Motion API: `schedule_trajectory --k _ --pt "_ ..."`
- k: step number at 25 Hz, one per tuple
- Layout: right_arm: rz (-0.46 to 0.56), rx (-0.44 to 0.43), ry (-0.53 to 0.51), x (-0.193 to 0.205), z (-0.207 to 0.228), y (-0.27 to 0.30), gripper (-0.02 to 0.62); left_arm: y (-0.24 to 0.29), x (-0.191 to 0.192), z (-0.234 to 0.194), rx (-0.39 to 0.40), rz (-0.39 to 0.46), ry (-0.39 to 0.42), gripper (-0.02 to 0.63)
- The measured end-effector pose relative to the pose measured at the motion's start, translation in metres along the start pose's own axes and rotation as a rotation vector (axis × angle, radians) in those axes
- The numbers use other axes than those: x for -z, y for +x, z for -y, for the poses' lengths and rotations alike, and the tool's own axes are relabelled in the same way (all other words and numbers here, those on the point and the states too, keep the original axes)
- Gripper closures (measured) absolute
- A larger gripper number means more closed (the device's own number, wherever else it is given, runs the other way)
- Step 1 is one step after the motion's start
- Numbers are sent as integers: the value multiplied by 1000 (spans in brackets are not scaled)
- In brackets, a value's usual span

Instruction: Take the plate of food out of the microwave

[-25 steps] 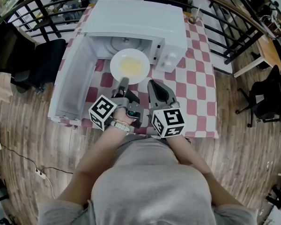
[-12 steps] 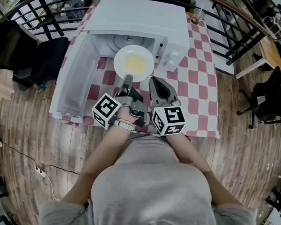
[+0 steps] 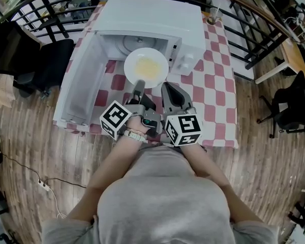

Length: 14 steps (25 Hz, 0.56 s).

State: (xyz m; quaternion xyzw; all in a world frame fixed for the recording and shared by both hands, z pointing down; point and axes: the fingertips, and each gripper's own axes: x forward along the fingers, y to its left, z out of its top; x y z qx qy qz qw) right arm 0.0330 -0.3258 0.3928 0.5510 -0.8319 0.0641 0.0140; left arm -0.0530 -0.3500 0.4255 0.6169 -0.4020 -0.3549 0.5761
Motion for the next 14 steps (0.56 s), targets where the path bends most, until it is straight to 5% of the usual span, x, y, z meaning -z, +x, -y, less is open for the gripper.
schedule_trajectory --k 14 --pt "7 3 -16 -3 -3 0 569 1 -2 6 21 0 -1 589"
